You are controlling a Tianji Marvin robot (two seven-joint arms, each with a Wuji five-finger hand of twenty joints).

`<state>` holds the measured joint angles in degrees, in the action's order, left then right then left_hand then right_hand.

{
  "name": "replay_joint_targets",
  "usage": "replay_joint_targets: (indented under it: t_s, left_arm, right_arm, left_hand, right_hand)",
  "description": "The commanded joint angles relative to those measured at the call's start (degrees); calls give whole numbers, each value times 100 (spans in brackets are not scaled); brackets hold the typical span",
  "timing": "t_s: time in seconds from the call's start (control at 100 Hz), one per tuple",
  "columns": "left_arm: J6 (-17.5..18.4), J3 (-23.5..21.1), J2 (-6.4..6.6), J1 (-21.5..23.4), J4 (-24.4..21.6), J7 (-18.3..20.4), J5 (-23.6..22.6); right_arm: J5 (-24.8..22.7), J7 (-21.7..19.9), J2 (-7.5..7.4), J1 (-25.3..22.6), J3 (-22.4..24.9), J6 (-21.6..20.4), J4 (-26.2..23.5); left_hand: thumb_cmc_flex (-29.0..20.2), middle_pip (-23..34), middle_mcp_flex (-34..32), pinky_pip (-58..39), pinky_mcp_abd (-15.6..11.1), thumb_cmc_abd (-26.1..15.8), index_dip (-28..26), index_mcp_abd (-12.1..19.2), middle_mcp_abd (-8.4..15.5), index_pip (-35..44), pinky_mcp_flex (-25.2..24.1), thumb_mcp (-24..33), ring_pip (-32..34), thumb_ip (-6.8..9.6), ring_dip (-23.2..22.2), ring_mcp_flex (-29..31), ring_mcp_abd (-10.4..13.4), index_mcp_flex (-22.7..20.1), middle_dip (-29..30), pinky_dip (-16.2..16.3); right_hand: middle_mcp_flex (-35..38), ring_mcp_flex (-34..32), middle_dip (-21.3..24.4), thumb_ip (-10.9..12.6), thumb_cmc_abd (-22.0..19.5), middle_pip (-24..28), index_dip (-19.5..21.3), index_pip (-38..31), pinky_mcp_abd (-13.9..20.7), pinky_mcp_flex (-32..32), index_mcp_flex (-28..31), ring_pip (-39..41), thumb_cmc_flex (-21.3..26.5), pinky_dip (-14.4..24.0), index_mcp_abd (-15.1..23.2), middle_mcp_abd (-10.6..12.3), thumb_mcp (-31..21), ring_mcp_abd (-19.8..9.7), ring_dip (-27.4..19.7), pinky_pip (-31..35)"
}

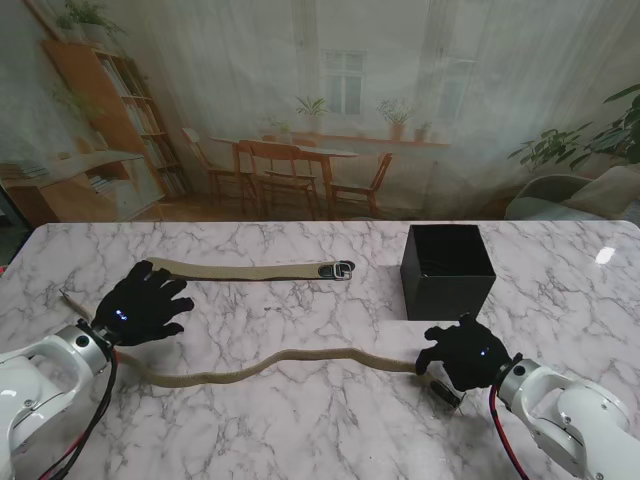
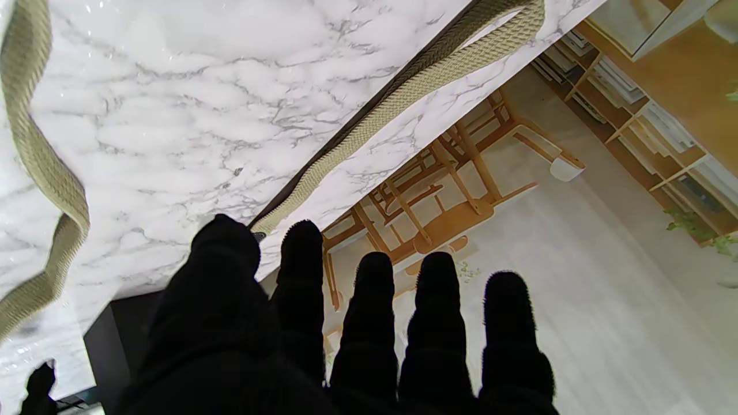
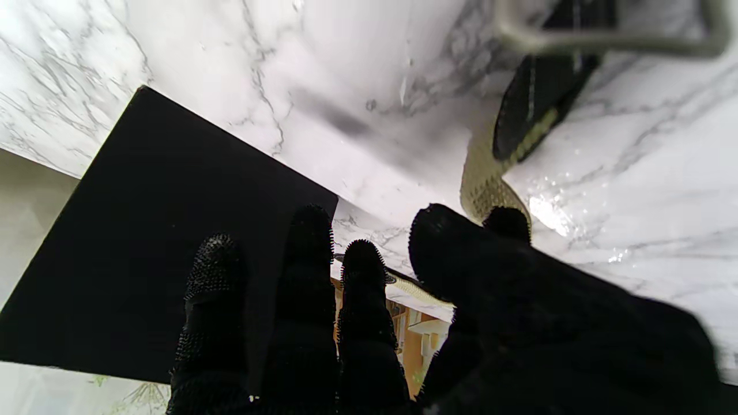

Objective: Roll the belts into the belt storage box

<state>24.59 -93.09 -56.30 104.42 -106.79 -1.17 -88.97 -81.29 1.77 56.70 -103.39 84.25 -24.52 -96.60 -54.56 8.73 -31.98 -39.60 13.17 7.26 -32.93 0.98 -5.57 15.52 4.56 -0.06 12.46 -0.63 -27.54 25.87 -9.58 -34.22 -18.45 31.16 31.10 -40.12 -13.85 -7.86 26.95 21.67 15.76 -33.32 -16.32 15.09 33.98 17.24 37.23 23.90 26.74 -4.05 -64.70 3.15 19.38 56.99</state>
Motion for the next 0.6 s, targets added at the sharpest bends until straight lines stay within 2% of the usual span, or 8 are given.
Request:
replay_joint_targets:
  t_s: [0.0,0.12,0.27,0.32,0.41,0.46,0.52,0.59]
  left_arm:
    - [-193,121,-87,28,-86,105,173]
    - [-255,305,-116,-34,-105,157,385]
    - [-342,565,-119,-172,-2,235,483]
    - [-392,631,-120,-206,43,267,511]
    - [-450,705,-118,-238,102,311,530]
    - [-473,730,-120,-243,127,317,552]
    - [-499,753,-123,-245,156,309,588]
    - [-523,771,-124,-244,179,301,601]
  right_arm:
    - [0,21,-23,-47,-80,18,141]
    - [4,27,-33,-23,-153,23,220]
    - [-91,74,-59,56,-257,122,374]
    - [-128,84,-67,67,-276,145,404]
    - [-136,163,-72,81,-308,152,457]
    - [-133,184,-72,81,-315,157,465]
    - [-87,203,-66,95,-333,154,493]
    - [-33,237,-63,129,-370,143,542]
  left_hand:
    - [-44,-67,-138,129,298,-231,-75,-63,-142,-19,-26,-106,-7,-56,37,157,-144,-195,38,-36]
    - [79,-83,-152,133,313,-273,-59,-85,-146,-59,-29,-113,-13,-46,34,152,-143,-196,38,-35]
    - [51,-87,-160,143,310,-246,-70,-74,-137,-70,-38,-83,-16,-37,30,152,-145,-193,31,-35]
    - [58,-91,-153,151,317,-252,-73,-88,-146,-73,-47,-84,-19,-39,29,144,-145,-194,30,-37]
    - [73,-93,-150,164,322,-267,-73,-97,-142,-84,-55,-86,-21,-39,27,138,-147,-189,26,-39]
    - [109,-96,-143,174,327,-281,-68,-106,-153,-92,-65,-99,-24,-42,27,130,-154,-187,26,-42]
    - [110,-99,-134,184,330,-282,-60,-109,-160,-103,-71,-91,-27,-36,26,117,-153,-187,25,-43]
    - [122,-101,-130,194,328,-280,-61,-107,-157,-102,-76,-92,-27,-35,25,113,-154,-196,23,-43]
  right_hand:
    - [-164,168,60,121,168,-63,-93,-79,-76,-97,70,-238,324,-73,313,11,-367,18,-89,-83]
    - [-162,177,64,102,301,-74,-106,-97,-75,-103,49,-246,148,-85,309,11,-320,16,-109,-94]
    - [-155,180,65,19,1011,-84,-144,-164,-95,-126,-76,-234,-718,-117,278,-27,-212,49,-135,-113]
    - [-196,197,80,0,1193,-121,-93,-308,-133,-189,-9,-242,-1058,-140,312,52,-128,56,-135,-166]
    - [-281,185,85,-15,1177,-138,27,-567,-166,-211,-3,-242,-1368,-156,325,112,131,50,-122,-210]
    - [-325,184,88,-35,1164,-146,86,-673,-168,-201,121,-248,-1473,-155,209,104,254,47,-121,-207]
    - [-321,157,74,-429,1226,-109,147,-889,-182,-186,261,-243,-1469,-149,126,160,594,47,-108,-198]
    - [-202,105,46,-686,1219,-40,338,-1212,-176,-147,277,-232,-1491,-141,84,281,838,24,-99,-178]
